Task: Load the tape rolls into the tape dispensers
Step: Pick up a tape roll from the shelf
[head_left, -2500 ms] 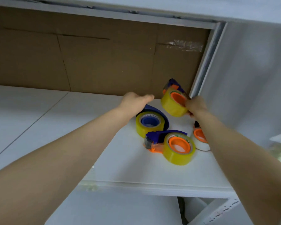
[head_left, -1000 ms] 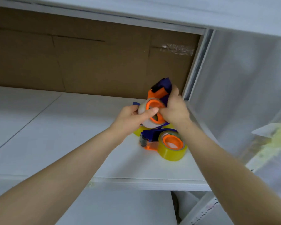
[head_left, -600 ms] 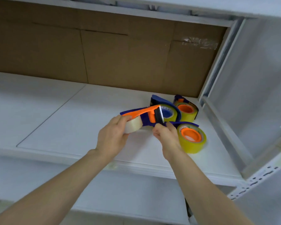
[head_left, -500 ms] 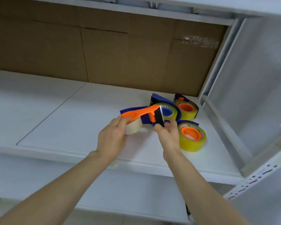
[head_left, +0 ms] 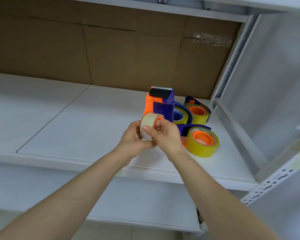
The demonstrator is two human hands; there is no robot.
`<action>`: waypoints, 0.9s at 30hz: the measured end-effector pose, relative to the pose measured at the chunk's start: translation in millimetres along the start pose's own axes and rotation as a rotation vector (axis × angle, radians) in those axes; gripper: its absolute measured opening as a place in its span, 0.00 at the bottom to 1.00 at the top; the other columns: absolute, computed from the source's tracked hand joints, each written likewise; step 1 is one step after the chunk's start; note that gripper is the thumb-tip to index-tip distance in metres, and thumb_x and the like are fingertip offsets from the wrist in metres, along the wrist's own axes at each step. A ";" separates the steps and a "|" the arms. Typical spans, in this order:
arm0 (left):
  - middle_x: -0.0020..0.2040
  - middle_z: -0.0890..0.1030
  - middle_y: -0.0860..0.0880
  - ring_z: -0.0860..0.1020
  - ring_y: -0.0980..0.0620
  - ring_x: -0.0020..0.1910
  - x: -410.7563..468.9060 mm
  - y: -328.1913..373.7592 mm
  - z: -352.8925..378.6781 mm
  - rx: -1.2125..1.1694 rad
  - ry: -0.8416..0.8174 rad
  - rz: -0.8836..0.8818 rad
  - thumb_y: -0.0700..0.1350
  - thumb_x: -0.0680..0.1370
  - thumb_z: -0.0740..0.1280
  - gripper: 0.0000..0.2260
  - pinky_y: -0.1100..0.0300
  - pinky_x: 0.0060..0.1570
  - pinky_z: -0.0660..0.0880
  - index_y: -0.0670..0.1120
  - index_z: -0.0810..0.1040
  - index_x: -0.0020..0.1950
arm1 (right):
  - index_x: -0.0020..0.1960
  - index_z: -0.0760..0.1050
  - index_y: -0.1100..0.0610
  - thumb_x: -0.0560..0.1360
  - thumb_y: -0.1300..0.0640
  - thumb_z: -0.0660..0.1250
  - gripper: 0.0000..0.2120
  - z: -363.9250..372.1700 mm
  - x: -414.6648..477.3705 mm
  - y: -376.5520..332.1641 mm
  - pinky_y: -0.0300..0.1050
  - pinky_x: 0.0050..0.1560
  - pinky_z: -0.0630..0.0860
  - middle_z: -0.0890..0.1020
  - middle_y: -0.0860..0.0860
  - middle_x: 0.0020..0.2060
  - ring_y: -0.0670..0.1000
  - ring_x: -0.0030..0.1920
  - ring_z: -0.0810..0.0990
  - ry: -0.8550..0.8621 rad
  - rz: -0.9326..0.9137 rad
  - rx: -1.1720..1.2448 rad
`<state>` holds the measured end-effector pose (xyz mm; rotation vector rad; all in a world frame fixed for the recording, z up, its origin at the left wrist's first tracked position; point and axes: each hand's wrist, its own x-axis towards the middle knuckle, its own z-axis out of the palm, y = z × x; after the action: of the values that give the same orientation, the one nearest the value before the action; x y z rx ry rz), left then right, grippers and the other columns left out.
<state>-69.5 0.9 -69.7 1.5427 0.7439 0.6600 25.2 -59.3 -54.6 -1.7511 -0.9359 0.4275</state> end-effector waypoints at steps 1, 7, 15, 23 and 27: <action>0.55 0.77 0.47 0.76 0.51 0.54 0.9 3.1 -3.6 0.014 -0.008 -0.017 0.38 0.63 0.74 0.28 0.63 0.49 0.75 0.45 0.72 0.62 | 0.40 0.74 0.59 0.71 0.53 0.72 0.11 -5.8 2.7 -0.4 0.49 0.43 0.77 0.79 0.54 0.36 0.55 0.41 0.78 -0.036 -0.018 -0.103; 0.73 0.57 0.44 0.57 0.47 0.72 0.3 8.9 -30.4 0.694 0.291 0.401 0.52 0.65 0.71 0.43 0.58 0.69 0.57 0.45 0.55 0.75 | 0.48 0.69 0.54 0.77 0.55 0.60 0.03 -20.9 -6.2 -10.6 0.47 0.49 0.67 0.78 0.54 0.49 0.59 0.52 0.76 -0.329 -0.263 -0.976; 0.78 0.51 0.50 0.51 0.51 0.77 5.5 -2.8 -32.4 1.496 -0.186 0.436 0.64 0.70 0.66 0.44 0.47 0.73 0.41 0.48 0.50 0.77 | 0.66 0.69 0.54 0.78 0.61 0.61 0.17 -6.9 -23.4 12.6 0.49 0.56 0.70 0.73 0.58 0.60 0.60 0.58 0.74 -0.404 -0.409 -1.218; 0.75 0.58 0.50 0.66 0.48 0.69 13.5 2.7 -20.8 1.514 -0.177 0.354 0.63 0.69 0.67 0.43 0.54 0.62 0.65 0.45 0.52 0.76 | 0.71 0.65 0.53 0.79 0.59 0.58 0.20 -18.4 -42.3 8.7 0.49 0.56 0.72 0.73 0.55 0.64 0.61 0.60 0.73 -0.321 -0.404 -1.127; 0.75 0.58 0.49 0.67 0.48 0.68 17.4 -1.2 -18.5 1.540 -0.111 0.393 0.51 0.78 0.62 0.31 0.55 0.60 0.67 0.46 0.52 0.76 | 0.68 0.67 0.53 0.79 0.59 0.58 0.18 -23.5 -39.6 8.4 0.49 0.53 0.72 0.75 0.55 0.62 0.61 0.58 0.74 -0.321 -0.363 -1.075</action>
<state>-72.9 26.1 -69.2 3.1529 0.9034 0.1689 19.4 -105.6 -59.3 -2.3986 -1.9064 -0.0890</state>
